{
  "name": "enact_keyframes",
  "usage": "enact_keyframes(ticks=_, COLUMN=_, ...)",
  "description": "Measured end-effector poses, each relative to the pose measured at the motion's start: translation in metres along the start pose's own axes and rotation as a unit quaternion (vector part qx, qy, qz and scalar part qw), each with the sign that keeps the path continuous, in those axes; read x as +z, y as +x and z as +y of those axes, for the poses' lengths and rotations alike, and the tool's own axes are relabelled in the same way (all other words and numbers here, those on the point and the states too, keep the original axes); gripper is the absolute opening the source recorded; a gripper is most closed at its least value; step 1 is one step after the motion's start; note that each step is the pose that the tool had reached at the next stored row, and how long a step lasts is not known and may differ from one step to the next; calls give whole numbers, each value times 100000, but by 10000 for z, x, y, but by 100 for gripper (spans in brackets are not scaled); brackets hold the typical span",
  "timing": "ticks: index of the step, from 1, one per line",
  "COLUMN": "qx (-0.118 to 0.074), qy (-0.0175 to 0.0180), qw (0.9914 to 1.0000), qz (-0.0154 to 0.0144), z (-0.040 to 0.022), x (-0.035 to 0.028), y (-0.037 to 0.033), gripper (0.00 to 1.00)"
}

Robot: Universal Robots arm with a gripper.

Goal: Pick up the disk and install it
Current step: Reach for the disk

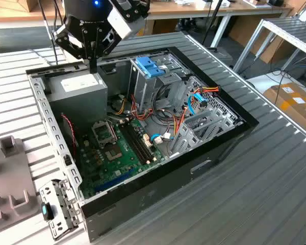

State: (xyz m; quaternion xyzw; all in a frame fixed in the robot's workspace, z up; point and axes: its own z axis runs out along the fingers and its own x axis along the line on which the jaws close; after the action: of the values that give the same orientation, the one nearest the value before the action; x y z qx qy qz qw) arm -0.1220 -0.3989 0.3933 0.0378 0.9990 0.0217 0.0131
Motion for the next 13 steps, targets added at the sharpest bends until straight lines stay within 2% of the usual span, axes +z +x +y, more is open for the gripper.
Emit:
enact_keyframes(ticks=6, qx=0, qy=2, qw=100000, qz=1, z=0, x=0, y=1, gripper=11)
enact_keyframes(ticks=13, qx=4, qy=2, qw=100000, qz=1, z=-2, x=-1, y=34, gripper=11)
